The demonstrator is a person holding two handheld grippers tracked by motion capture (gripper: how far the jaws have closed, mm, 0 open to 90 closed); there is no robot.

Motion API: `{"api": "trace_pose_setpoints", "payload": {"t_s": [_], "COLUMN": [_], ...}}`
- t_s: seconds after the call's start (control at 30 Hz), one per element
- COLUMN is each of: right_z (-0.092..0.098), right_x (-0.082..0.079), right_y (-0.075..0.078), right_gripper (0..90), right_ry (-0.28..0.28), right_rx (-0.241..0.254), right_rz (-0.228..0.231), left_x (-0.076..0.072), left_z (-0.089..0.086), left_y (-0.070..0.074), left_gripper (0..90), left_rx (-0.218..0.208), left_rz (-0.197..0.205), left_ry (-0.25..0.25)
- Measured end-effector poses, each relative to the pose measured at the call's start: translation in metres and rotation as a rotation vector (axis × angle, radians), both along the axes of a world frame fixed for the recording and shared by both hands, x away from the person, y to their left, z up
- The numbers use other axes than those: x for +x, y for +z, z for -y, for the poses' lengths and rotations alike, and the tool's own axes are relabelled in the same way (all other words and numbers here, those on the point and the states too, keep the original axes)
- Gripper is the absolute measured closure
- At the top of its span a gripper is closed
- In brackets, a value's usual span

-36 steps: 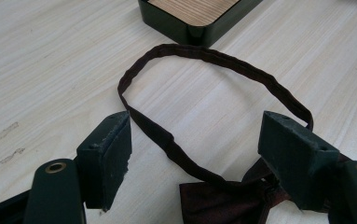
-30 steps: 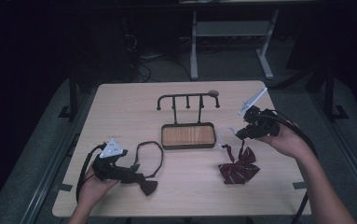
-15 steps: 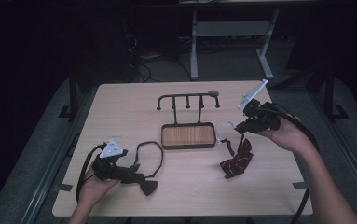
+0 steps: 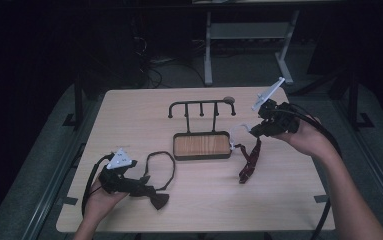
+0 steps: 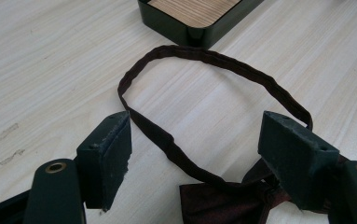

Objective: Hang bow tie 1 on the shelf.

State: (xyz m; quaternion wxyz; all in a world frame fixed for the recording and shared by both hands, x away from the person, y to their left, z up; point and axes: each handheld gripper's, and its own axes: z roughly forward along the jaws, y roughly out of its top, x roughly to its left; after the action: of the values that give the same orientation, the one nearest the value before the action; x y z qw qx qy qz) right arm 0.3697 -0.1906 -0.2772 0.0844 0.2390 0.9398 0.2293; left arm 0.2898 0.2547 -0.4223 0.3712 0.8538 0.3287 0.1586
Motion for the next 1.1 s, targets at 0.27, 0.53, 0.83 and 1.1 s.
{"api": "trace_pose_setpoints", "payload": {"t_s": [0.27, 0.53, 0.83, 1.1], "right_z": [-0.007, -0.011, -0.016, -0.02], "right_x": [0.004, 0.011, 0.018, 0.024], "right_y": [0.007, 0.012, 0.02, 0.023], "right_gripper": [87.3, 87.3, 87.3, 87.3], "right_ry": [-0.001, -0.005, -0.01, -0.022], "right_rx": [-0.012, -0.012, -0.017, -0.022], "right_rz": [0.009, 0.006, 0.012, 0.006], "left_x": [0.0, 0.0, 0.0, -0.001], "left_z": [-0.001, 0.0, 0.0, 0.0], "left_y": [0.0, 0.0, 0.001, 0.002], "left_gripper": [26.2, 26.2, 26.2, 26.2], "left_rx": [0.002, 0.001, 0.003, -0.003], "left_rz": [0.001, 0.003, 0.005, 0.007], "left_ry": [0.0, -0.003, -0.004, -0.001]}}
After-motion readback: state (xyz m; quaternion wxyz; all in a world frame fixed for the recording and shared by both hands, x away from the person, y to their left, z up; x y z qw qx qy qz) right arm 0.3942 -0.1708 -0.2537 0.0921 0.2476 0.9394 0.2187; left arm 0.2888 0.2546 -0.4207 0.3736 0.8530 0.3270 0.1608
